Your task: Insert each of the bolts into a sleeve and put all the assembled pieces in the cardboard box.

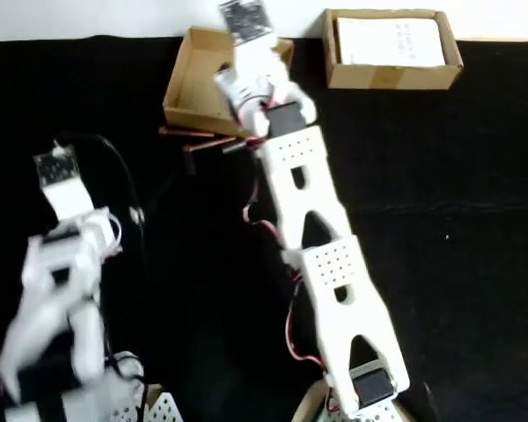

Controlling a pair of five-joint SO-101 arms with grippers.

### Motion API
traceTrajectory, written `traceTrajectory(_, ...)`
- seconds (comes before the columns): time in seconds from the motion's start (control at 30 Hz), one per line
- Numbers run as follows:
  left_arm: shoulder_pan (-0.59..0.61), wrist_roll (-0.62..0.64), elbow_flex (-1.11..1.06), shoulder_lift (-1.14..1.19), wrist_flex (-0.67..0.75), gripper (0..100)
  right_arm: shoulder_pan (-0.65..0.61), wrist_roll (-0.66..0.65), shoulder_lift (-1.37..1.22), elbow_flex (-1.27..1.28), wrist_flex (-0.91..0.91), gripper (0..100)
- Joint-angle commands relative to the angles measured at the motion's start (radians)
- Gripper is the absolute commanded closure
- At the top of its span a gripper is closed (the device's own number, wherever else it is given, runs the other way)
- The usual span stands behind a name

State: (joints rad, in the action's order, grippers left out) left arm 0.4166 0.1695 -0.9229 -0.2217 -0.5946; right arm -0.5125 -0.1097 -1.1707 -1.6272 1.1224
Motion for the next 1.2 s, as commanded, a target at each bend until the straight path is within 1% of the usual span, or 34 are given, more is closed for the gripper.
traceTrajectory(0.0,0.013,0.025,0.323,0.242,-0.222,93,-0.065,0.002,0.016,-0.127,0.222,87.1)
traceTrajectory(0.07,0.013,0.025,0.417,0.321,-0.296,93,-0.088,0.057,0.010,-0.114,0.268,87.1)
traceTrajectory(0.17,0.013,0.025,0.522,0.409,-0.374,93,-0.107,0.161,-0.001,-0.028,0.274,86.8)
traceTrajectory(0.27,0.012,0.025,0.604,0.473,-0.437,93,-0.120,0.203,-0.010,0.059,0.266,86.8)
traceTrajectory(0.37,0.012,0.025,0.670,0.526,-0.486,93,-0.124,0.229,-0.013,0.134,0.209,86.8)
traceTrajectory(0.5,0.012,0.025,0.762,0.599,-0.555,93,-0.156,0.239,-0.015,0.191,0.177,86.6)
traceTrajectory(0.63,0.012,0.025,0.871,0.684,-0.634,93,-0.202,0.242,-0.016,0.231,0.170,80.7)
traceTrajectory(0.7,0.012,0.025,0.923,0.727,-0.671,93,-0.213,0.242,-0.016,0.265,0.140,79.1)
traceTrajectory(0.83,0.012,0.025,1.003,0.788,-0.726,93,-0.216,0.242,-0.016,0.338,0.059,79.1)
traceTrajectory(1.07,0.012,0.026,1.024,0.808,-0.747,93,-0.209,0.242,-0.016,0.455,-0.019,79.1)
traceTrajectory(1.17,0.015,0.072,1.024,0.808,-0.747,97,-0.208,0.242,-0.018,0.481,-0.042,79.3)
